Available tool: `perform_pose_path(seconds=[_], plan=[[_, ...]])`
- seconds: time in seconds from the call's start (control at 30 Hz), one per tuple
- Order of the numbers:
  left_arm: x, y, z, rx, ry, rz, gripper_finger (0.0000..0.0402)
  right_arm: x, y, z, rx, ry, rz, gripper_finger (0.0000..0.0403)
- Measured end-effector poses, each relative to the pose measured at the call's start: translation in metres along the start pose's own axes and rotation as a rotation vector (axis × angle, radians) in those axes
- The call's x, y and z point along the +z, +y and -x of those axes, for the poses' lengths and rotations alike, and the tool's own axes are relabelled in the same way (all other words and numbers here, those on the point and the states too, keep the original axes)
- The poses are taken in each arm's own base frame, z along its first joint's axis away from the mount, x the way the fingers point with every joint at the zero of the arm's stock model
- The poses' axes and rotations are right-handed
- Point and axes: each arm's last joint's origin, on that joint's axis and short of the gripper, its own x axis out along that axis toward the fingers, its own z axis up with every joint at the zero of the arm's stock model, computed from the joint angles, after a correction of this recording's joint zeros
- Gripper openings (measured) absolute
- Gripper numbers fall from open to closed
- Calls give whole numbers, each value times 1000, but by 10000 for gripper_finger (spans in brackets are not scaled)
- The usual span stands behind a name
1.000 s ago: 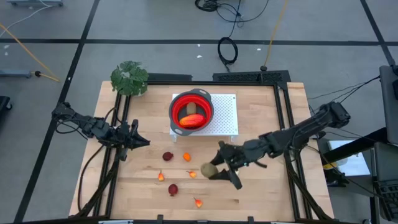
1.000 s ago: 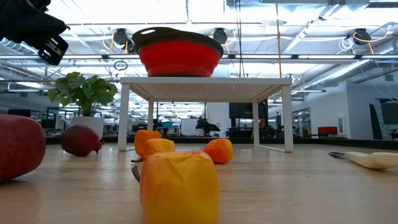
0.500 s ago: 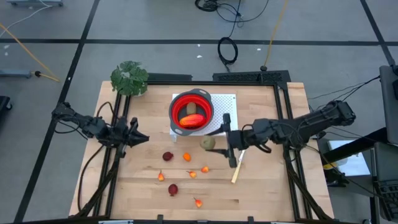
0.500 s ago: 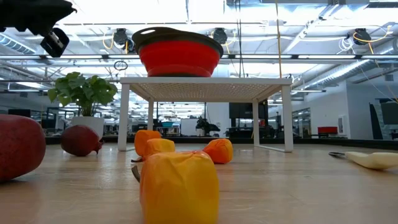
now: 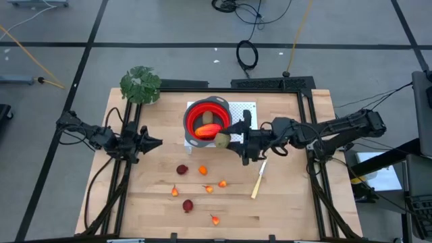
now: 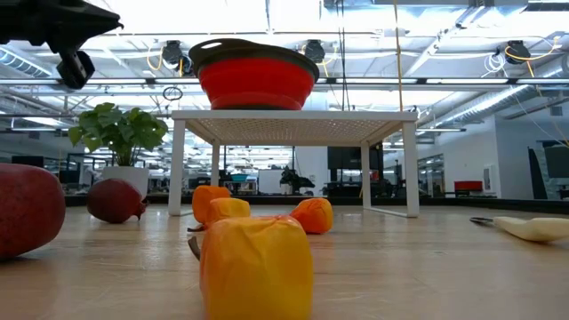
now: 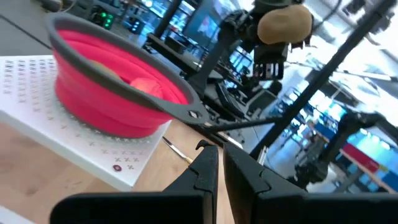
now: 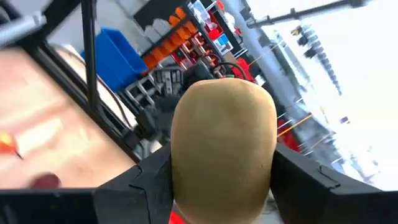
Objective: Pick & Place Fruit
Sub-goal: Put the brown kiwi into the orange strainer bowl on the shelf
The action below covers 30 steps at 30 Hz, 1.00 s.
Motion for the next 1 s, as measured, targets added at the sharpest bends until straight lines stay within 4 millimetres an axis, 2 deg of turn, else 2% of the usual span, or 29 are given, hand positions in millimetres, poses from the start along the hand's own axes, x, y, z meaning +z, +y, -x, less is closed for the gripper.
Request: perform_pose_path(seconds=[0.2, 0.4, 1.0], plan=[[0, 1, 0, 22, -15, 33, 24, -6, -4, -1, -13, 20, 164, 208], [0, 1, 0, 28, -19, 33, 24, -6, -5, -1, -20, 18, 231, 208], [0, 1, 0, 35, -11, -8, 24, -3, -8, -1, -43, -12, 227, 208]])
